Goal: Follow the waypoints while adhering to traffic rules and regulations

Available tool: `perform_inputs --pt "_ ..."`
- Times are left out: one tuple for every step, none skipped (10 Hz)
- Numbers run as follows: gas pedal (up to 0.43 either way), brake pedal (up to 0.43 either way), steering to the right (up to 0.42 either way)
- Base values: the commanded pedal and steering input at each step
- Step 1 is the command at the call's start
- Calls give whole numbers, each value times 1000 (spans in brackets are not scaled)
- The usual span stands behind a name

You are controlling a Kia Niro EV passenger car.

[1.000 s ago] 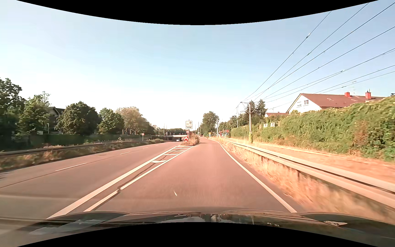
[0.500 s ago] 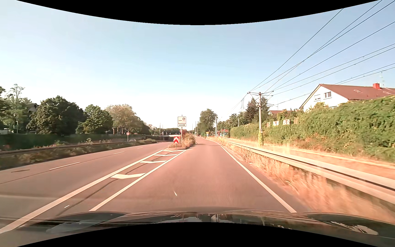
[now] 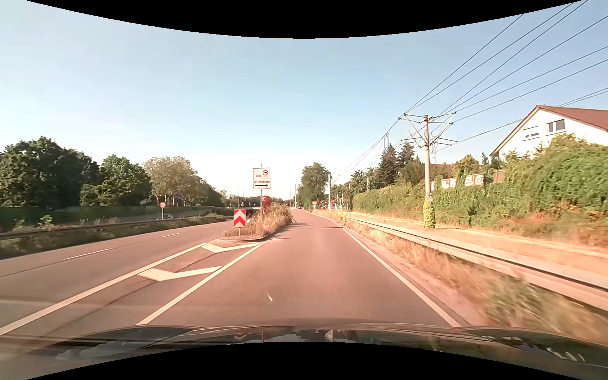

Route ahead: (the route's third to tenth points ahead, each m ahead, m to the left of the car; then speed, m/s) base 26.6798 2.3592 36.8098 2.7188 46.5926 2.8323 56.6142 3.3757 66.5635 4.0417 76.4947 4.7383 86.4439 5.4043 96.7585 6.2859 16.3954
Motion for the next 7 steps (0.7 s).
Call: perform_inputs --pt "0 0 11" --pt "0 0 11" --pt "0 0 9" --pt "0 0 7" --pt "0 0 7" --pt "0 0 7" --pt "0 0 5"
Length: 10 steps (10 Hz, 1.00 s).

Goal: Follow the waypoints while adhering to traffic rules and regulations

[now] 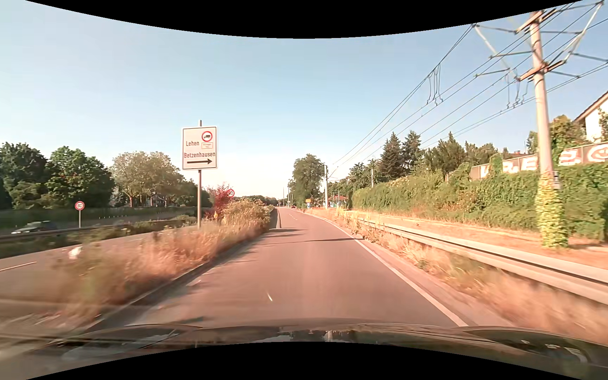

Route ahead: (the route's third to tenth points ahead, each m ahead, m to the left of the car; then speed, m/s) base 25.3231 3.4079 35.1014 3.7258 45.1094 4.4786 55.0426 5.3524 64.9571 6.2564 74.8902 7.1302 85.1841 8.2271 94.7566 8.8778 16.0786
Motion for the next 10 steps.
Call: perform_inputs --pt "0 0 3" --pt "0 0 2" --pt "0 0 0" --pt "0 0 0" --pt "0 0 0" --pt "0 0 -4" --pt "0 0 -7" --pt "0 0 -8" --pt "0 0 -9" --pt "0 18 -11"
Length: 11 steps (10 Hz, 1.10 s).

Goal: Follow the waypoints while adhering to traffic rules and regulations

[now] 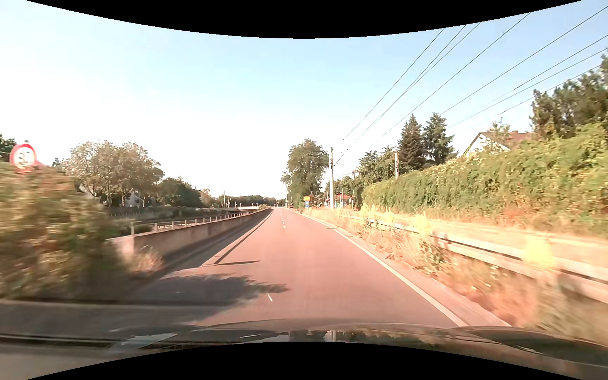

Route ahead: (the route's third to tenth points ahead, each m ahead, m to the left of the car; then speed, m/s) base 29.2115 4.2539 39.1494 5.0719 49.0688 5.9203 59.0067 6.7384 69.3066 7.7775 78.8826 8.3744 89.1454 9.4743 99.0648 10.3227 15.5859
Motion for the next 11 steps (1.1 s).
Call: perform_inputs --pt "0 37 -13" --pt "0 61 -16" --pt "0 79 -18" --pt "0 91 -19" --pt "0 110 -19" --pt "0 122 -19" --pt "0 140 -20" --pt "0 146 -19" --pt "0 152 -20" --pt "0 159 -21" --pt "0 171 -21"
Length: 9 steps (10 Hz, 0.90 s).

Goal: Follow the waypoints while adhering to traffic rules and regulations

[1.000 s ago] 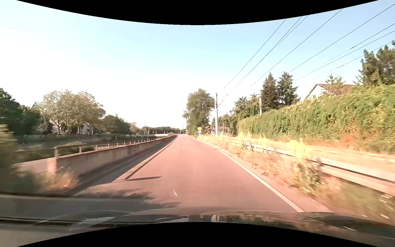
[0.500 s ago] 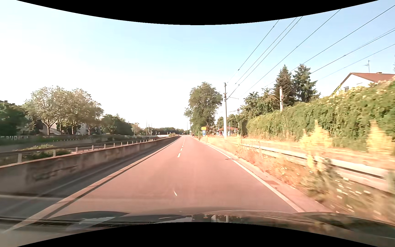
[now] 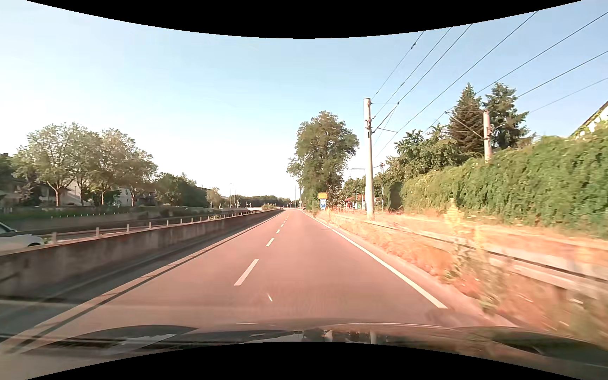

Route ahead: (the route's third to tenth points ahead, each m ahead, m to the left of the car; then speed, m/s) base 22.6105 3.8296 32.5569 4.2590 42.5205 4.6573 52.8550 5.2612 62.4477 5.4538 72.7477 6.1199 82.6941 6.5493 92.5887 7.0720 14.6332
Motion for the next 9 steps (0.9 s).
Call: perform_inputs --pt "0 177 -21" --pt "0 183 -21" --pt "0 195 -22" --pt "0 201 -22" --pt "0 201 -20" --pt "0 201 -17" --pt "0 207 -15" --pt "0 201 -12" --pt "0 207 -10"
